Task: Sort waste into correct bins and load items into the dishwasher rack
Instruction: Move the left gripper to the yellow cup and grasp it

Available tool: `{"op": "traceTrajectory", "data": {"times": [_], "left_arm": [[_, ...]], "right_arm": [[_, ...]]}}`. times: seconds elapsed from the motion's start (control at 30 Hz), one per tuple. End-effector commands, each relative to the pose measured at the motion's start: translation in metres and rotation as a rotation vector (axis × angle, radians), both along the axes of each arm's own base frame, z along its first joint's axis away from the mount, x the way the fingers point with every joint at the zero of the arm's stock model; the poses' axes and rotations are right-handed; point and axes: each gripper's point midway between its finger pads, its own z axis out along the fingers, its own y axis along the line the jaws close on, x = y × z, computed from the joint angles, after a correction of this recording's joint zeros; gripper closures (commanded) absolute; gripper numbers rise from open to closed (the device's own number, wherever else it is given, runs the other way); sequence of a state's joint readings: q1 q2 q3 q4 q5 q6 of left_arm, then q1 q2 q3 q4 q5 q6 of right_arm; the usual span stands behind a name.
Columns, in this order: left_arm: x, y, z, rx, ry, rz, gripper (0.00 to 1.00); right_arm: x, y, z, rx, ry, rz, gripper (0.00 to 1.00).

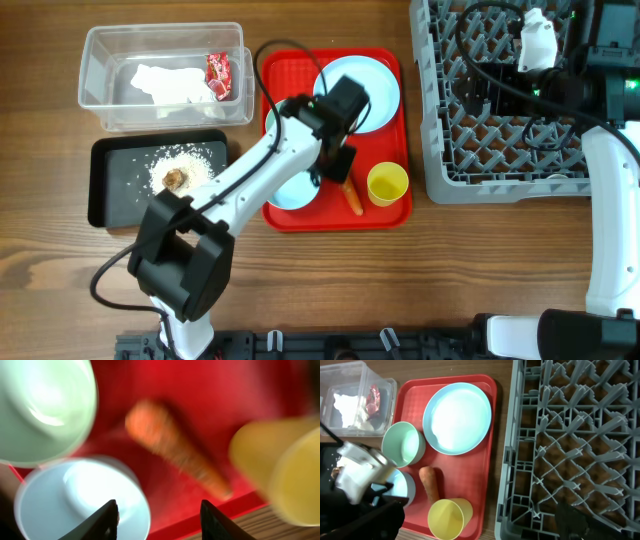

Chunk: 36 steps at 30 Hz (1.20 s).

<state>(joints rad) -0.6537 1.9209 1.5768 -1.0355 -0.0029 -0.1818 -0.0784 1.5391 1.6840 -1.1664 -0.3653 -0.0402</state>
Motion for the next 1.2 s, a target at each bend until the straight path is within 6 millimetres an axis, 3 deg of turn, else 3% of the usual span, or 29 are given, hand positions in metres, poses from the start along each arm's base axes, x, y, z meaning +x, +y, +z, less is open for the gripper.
{"op": "traceTrajectory", "data": {"times": [0.0, 0.27, 0.43, 0.67, 0.77, 0.9, 1.17], "left_arm": [[0.015, -0.011, 0.022, -0.037, -0.061, 0.009, 0.47], [0.011, -0.023, 0.027, -0.101, -0.033, -0.007, 0.43], [0.013, -0.029, 0.029, -0.136, -0.035, 0.013, 0.45], [0.045, 0.01, 0.03, -0.161, -0.031, 0.339, 0.45], [0.051, 0.016, 0.032, -0.23, 0.016, 0.379, 0.46], [0.049, -0.004, 0.04, -0.348, 0.054, 0.257, 0.46], [0.032, -0.04, 0.031, -0.252, -0.035, 0.094, 0.45]], "right_arm": [[0.004, 0.005, -0.001, 0.037, 0.016, -0.024, 0.0], [0.005, 0.006, -0.001, 0.038, 0.012, -0.02, 0.0], [0.008, 0.006, -0.003, 0.065, 0.031, -0.059, 0.0], [0.007, 0.014, -0.024, 0.087, 0.122, -0.057, 0.01], [0.008, 0.018, -0.032, 0.087, 0.151, -0.049, 0.01], [0.011, 0.017, -0.037, 0.087, 0.162, -0.052, 0.01], [0.013, 0.011, -0.038, 0.061, 0.159, -0.079, 0.0]]}}
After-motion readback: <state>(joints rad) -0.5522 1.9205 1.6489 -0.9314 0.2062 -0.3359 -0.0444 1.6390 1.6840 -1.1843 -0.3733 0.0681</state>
